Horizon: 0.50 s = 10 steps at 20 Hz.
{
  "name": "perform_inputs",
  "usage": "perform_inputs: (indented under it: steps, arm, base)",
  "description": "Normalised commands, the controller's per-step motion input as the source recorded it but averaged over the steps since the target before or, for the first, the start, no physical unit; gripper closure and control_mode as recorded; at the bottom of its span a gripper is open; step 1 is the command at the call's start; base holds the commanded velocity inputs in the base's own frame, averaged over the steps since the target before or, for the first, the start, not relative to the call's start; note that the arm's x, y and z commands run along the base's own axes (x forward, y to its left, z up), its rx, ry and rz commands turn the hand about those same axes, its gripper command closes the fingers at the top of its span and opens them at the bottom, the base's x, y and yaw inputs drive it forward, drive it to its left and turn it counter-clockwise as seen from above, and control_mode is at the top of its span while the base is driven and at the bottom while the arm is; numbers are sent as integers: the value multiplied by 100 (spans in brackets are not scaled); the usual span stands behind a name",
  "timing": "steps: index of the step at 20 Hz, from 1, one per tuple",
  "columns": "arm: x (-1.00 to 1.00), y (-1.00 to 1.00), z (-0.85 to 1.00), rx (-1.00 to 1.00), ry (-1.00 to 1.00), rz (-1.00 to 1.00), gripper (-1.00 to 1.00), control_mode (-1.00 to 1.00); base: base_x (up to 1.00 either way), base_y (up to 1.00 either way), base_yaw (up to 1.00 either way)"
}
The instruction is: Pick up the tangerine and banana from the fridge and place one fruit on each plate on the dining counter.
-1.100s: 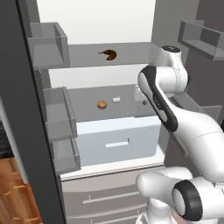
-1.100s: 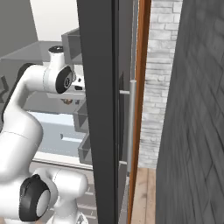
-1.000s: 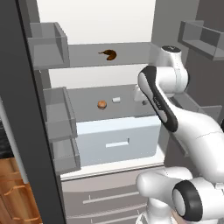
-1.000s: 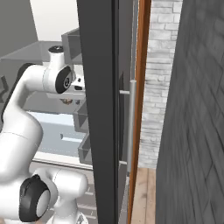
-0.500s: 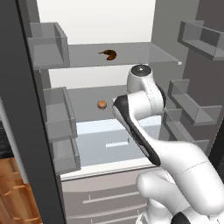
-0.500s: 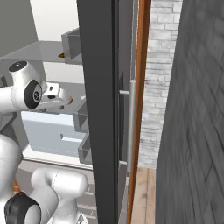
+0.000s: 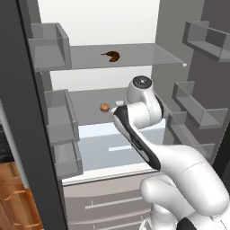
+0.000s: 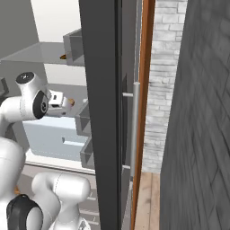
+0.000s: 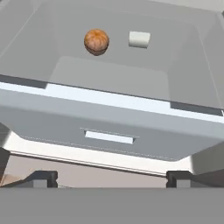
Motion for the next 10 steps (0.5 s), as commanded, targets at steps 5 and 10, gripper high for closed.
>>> perform_inputs:
  steps: [5,10]
  arm:
    - [61,4,1,4,-6,-1,-100,-100]
    - [49,18,0,0,0,-2,-100,-100]
  base:
    - [0,0,0]
    - [0,0,0]
